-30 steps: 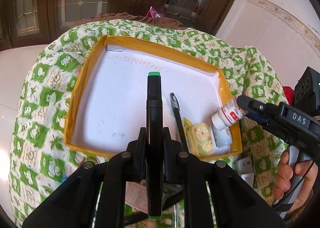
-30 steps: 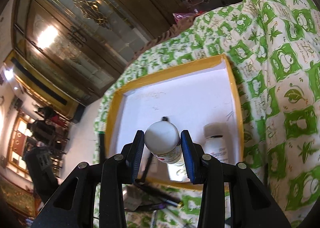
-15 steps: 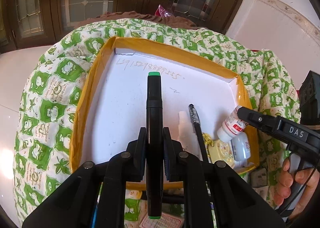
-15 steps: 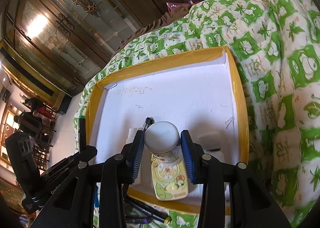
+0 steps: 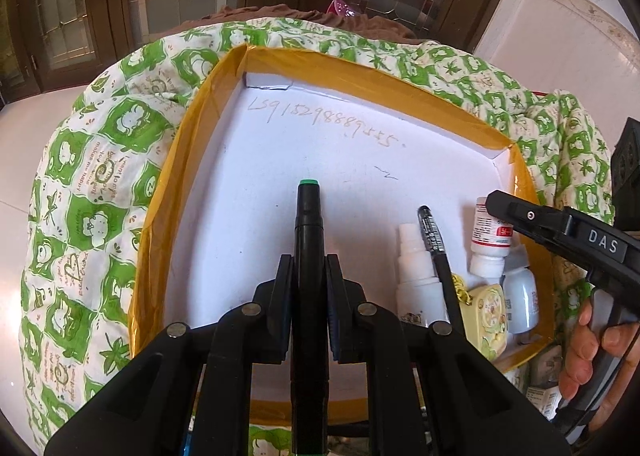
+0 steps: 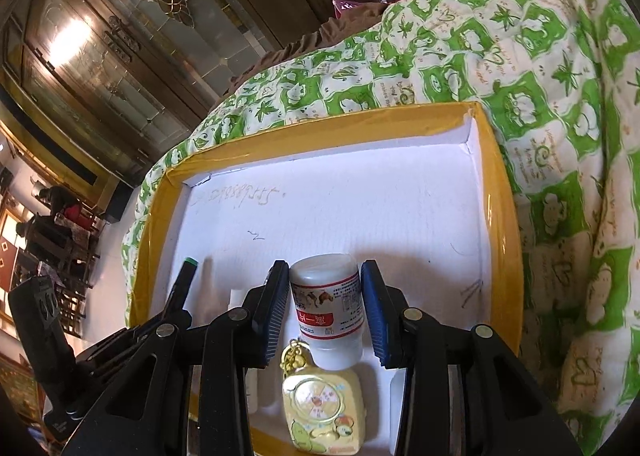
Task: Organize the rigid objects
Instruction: 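Drop the marker in the tray with the left tool while the right tool releases the jar, then grasp the white barcode box with the right tool while the left tool grasps a purple-capped marker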
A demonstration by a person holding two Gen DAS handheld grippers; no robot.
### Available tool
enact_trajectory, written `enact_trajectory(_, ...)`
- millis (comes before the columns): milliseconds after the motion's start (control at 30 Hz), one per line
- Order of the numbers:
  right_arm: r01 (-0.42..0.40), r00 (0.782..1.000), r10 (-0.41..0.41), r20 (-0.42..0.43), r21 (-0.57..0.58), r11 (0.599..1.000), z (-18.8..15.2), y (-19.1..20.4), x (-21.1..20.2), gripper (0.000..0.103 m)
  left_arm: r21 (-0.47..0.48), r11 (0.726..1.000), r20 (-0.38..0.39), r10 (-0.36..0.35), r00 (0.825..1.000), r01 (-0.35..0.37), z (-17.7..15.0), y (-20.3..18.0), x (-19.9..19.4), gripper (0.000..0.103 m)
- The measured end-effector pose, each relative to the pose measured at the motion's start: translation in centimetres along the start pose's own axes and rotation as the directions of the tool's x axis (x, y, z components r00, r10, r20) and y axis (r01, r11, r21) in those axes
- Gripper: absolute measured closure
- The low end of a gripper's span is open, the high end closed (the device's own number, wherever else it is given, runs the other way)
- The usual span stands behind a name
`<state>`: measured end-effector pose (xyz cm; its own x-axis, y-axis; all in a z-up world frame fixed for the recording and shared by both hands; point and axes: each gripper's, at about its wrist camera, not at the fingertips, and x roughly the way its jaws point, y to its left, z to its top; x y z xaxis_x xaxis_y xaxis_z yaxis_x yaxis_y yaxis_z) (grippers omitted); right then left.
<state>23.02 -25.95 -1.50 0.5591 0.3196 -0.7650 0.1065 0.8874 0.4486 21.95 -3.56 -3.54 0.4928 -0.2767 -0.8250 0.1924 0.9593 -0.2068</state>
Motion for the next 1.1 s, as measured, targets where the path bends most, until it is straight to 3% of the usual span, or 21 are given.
enact_trajectory(67,0.0,1.0,0.0,0.006,-0.004,1.0,-0.1,0.0,0.1,0.07,-0.015,1.0,0.004,-0.001,1.0,0.001,-0.1,0.1,0.0,0.091)
enact_trajectory(133,-0.003,1.0,0.003,0.022,-0.002,1.0,-0.1,-0.1,-0.2,0.069,-0.031,0.999,0.006,0.007,1.0,-0.007,-0.2,0.2,-0.2,0.082)
enact_trajectory(200,-0.004,0.999,0.004,0.037,-0.01,1.0,-0.2,0.0,-0.5,0.065,-0.048,0.999,0.008,-0.001,1.0,0.001,-0.5,0.4,-0.6,0.057)
enact_trajectory(233,0.0,0.999,0.0,0.041,-0.013,1.0,-0.2,0.1,-0.7,0.063,-0.056,0.998,0.017,-0.005,1.0,0.006,-0.7,0.4,-1.0,0.055)
enact_trajectory(500,0.032,0.997,-0.027,0.073,-0.056,0.998,-1.9,1.2,-3.7,0.052,-0.087,0.995,0.056,-0.048,0.997,0.053,-4.0,0.6,-5.4,0.047)
enact_trajectory(700,0.002,0.999,0.0,0.038,-0.046,0.999,-4.0,1.6,-5.5,0.052,-0.049,0.999,0.108,-0.005,0.994,0.011,-7.4,0.2,-8.7,0.043)
enact_trajectory(1100,-0.023,1.0,0.024,0.018,-0.07,0.997,-7.6,3.2,-8.1,0.052,-0.046,0.999,0.112,0.002,0.994,0.003,-11.1,-0.3,-11.4,0.043)
